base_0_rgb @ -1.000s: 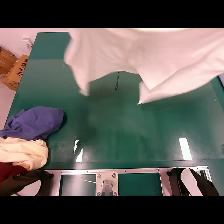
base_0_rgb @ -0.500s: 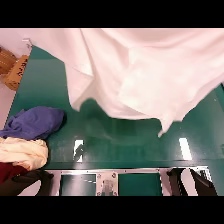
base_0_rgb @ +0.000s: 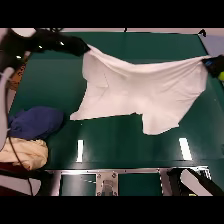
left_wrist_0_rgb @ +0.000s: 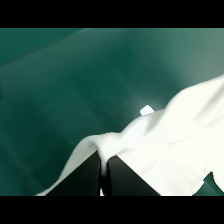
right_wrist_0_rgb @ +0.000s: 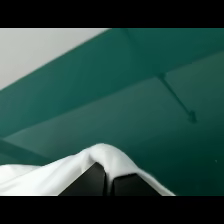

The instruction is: Fold the shirts.

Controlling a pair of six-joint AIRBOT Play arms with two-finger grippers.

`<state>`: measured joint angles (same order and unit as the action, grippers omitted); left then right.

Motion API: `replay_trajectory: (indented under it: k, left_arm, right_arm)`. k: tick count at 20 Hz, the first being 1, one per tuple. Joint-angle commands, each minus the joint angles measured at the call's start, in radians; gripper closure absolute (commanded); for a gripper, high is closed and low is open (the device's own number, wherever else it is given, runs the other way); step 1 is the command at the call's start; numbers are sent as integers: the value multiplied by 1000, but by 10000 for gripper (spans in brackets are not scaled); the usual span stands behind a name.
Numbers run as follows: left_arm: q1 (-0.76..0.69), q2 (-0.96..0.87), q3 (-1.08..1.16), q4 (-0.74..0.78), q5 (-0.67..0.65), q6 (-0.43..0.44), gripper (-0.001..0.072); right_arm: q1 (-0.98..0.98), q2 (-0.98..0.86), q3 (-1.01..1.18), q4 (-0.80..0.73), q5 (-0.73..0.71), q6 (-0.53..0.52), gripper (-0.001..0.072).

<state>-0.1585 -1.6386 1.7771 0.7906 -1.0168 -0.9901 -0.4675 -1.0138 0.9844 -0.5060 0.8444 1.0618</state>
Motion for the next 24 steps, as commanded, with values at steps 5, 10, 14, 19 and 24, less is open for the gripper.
replay_trajectory:
  k: [5,10,14,19,24]
  left_arm:
    - [13,-206,0,-65,78,13,277]
    - [151,-206,128,-11,-196,-105,234]
    - [264,-206,154,-11,-379,-184,658]
    - [290,-206,154,-7,-378,-225,688]
    - [290,-206,154,-7,-373,-233,688]
  right_arm:
    - [43,-357,-45,-8,-119,-34,472]
    - [-179,-339,11,-119,60,-19,437]
    - [-330,-344,-38,-248,156,5,438]
    - [-294,-433,-107,-261,156,11,440]
    - [-167,-541,-105,-209,141,19,440]
